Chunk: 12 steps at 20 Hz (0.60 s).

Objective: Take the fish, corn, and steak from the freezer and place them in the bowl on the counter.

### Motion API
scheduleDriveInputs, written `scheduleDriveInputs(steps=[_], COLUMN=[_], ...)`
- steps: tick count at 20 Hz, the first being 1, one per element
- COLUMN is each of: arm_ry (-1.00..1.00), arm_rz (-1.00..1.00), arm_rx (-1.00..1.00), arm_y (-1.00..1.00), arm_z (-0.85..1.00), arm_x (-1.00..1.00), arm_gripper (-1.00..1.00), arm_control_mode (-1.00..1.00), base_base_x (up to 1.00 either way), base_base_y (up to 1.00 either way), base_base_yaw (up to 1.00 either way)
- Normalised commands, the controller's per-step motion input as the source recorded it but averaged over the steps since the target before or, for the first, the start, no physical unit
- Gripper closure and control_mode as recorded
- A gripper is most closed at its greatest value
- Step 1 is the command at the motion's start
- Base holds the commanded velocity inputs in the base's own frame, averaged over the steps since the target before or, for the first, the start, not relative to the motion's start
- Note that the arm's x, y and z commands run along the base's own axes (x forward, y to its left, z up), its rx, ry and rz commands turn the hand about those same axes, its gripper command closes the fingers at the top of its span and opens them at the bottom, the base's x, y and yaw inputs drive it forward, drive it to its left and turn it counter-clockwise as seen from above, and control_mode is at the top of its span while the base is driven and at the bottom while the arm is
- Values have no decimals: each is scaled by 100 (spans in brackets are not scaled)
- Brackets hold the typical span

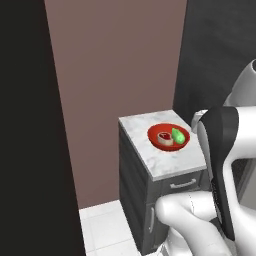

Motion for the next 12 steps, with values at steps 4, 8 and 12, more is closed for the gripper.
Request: scheduleDriveInputs(steps=[4,8,12], arm_ry=[0,0,0], arm_rz=[0,0,0], arm_rx=[0,0,0], arm_y=[0,0,0], arm_z=[0,0,0], arm_x=[0,0,0], arm_gripper=[100,100,100], arm_control_mode=[100,100,100], base_base_x=[31,24,26], base_base_y=[0,0,0], base_base_yaw=[0,0,0])
